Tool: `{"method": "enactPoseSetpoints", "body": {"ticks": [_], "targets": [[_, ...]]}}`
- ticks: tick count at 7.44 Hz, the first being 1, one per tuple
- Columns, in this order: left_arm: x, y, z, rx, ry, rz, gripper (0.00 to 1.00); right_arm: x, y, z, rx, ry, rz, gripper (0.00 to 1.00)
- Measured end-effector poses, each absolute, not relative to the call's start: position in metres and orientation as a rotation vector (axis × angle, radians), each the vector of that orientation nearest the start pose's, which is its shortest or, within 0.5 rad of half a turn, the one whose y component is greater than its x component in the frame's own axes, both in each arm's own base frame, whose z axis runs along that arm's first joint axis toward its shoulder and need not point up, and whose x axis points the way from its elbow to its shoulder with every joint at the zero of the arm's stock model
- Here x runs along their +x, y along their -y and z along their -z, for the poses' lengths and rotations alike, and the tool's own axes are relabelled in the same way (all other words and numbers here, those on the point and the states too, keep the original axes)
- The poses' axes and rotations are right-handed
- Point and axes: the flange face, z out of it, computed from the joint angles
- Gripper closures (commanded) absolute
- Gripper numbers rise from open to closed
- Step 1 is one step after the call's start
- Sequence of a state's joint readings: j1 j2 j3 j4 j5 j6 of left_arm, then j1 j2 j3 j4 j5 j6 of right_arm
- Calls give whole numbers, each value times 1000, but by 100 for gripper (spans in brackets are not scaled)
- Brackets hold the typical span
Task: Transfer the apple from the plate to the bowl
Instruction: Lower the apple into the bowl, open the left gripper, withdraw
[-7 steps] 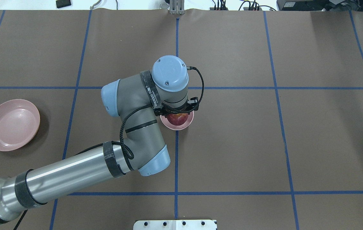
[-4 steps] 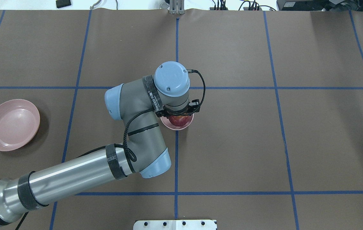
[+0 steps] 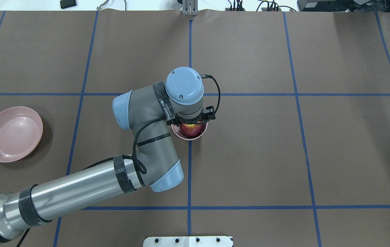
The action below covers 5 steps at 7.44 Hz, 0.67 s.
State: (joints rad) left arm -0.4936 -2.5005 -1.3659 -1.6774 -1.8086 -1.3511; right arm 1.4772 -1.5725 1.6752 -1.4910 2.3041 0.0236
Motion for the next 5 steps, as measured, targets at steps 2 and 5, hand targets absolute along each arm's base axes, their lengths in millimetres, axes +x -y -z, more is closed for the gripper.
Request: {"method": "enactPoseSetpoints", "body": {"ticks": [2,5], "targets": [[614,460,-137,94,-883,152,2,20,504,-603,130,740,133,0],[534,469,-176,147,-858,60,2,21,501,-613,99,736,105,0]]}}
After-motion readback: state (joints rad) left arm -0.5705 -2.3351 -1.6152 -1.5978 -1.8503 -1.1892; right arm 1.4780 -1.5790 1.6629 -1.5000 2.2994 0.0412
